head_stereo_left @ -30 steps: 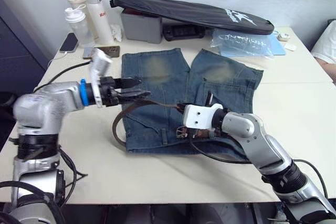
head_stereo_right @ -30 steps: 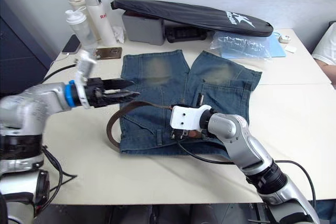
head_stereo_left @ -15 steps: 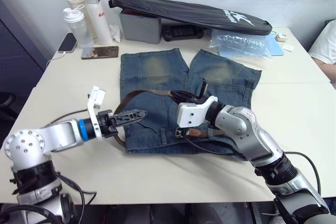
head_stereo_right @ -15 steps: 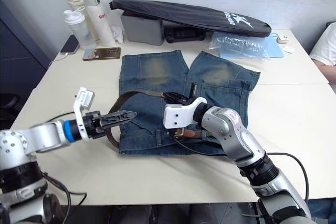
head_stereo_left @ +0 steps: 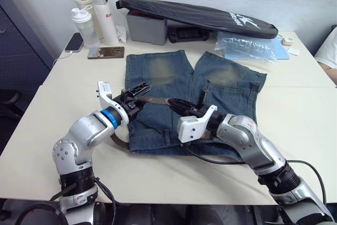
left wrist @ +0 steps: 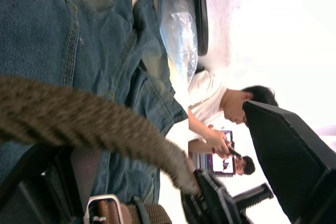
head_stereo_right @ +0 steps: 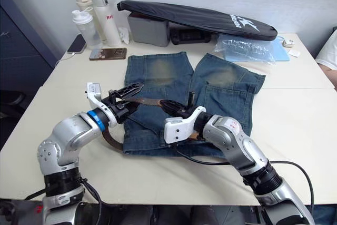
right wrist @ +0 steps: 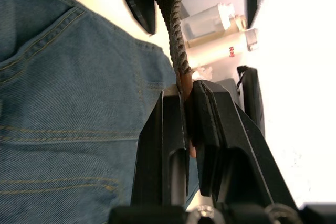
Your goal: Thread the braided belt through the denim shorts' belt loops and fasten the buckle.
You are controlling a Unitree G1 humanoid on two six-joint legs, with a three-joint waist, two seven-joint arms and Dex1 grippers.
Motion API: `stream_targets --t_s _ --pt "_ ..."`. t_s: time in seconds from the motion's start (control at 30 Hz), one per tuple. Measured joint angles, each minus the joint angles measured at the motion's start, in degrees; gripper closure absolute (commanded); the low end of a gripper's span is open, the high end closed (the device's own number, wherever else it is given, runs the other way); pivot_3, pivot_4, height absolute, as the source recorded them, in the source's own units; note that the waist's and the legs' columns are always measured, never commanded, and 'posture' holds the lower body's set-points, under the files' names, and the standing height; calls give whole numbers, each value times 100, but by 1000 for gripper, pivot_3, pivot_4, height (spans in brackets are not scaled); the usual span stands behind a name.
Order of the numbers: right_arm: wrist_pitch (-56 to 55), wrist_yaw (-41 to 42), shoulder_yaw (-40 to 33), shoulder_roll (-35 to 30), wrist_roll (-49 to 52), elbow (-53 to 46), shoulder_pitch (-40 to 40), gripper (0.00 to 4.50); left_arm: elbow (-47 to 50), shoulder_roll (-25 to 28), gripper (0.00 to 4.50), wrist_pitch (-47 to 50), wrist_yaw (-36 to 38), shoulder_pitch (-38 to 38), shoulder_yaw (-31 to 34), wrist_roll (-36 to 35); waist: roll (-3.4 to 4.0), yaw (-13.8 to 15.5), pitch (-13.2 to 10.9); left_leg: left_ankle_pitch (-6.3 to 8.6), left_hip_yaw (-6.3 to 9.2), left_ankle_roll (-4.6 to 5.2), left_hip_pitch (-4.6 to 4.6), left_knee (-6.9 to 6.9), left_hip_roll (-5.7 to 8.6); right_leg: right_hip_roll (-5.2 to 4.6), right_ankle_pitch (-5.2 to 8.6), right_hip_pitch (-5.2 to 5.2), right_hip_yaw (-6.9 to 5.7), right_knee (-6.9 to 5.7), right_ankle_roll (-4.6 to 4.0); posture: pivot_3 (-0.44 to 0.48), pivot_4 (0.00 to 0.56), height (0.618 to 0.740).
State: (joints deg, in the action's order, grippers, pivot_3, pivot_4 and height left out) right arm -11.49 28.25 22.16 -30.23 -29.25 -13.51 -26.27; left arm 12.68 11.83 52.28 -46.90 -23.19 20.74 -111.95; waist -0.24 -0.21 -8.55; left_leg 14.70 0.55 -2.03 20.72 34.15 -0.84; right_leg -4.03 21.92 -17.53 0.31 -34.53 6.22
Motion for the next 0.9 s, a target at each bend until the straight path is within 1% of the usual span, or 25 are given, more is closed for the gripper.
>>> stream_targets --t_s 0.03,0.1,0.13,0.23,0.33,0.37,0.53,0.6,0.63,0.67,0.77,0.87,0.9 --pt "0 0 0 0 -2 0 10 4500 3 -5 559 -18 -23 -8 0 -4 0 -1 0 0 -2 0 -4 -2 1 5 0 2 2 0 0 0 150 740" --pt "0 0 -4 -12 -10 -3 74 4500 38 -30 1069 -115 -221 -26 -2 -21 0 -1 0 1 -12 -3 -15 -5 4 13 0 6 4 2 0 0 150 740" --pt "0 0 -7 -20 -12 -3 83 4500 43 -58 1403 -127 -287 -25 -2 -22 0 0 0 1 -12 -4 -15 -6 4 16 0 6 5 2 0 0 150 740" --pt "7 1 -85 -39 -49 -62 91 4500 52 -132 2633 -171 -546 -22 -45 -22 0 8 0 0 -12 -7 -15 -4 3 21 0 6 8 6 0 0 150 740" --pt "12 4 -190 -45 -52 -75 144 4500 52 -138 4022 -146 -636 -21 -67 -25 -1 11 -1 2 -12 -11 -15 -5 3 29 0 6 9 10 0 0 150 740" --pt "15 12 -201 -44 -53 -80 179 4500 52 -137 4411 -147 -674 -21 -96 -28 -1 13 -1 2 -12 -12 -15 -5 3 30 0 7 9 11 0 0 150 740" --pt "39 70 -273 -24 53 -115 325 4500 35 -168 4411 -148 -730 -17 -168 -27 -1 11 -1 5 -13 -17 -15 -8 1 38 0 7 10 14 0 0 150 740" --pt "75 137 -359 -12 224 -179 423 3616 -20 -171 4500 -148 -736 -74 -199 -33 -2 15 -2 5 -12 -17 -15 -9 1 39 0 7 10 14 0 0 150 740" --pt "86 180 -414 8 370 -225 470 3373 -53 -163 4500 -155 -738 -146 -205 -35 -2 16 -2 5 -12 -18 -14 -10 1 40 0 7 10 15 0 0 150 740" --pt "102 228 -454 23 489 -290 494 3032 -114 -146 4500 -163 -738 -214 -193 -35 -1 17 -2 5 -12 -18 -14 -11 1 41 0 7 10 15 0 0 150 740" --pt "273 509 -616 -57 917 -683 650 1477 -242 -89 4500 -177 -736 -309 -147 -35 -1 17 -2 8 -12 -23 -14 -17 0 43 0 7 9 21 0 0 150 740" --pt "474 841 -854 -321 1307 -934 929 94 -269 -58 4500 -131 -693 -309 -97 -33 -1 23 -2 9 -10 -24 -13 -18 0 43 0 8 11 27 0 0 150 740" --pt "562 979 -945 -427 1479 -1021 1052 94 -292 -8 4500 -57 -628 -306 -66 -33 -2 26 -3 9 -8 -24 -13 -19 0 43 0 10 12 30 0 0 150 740"
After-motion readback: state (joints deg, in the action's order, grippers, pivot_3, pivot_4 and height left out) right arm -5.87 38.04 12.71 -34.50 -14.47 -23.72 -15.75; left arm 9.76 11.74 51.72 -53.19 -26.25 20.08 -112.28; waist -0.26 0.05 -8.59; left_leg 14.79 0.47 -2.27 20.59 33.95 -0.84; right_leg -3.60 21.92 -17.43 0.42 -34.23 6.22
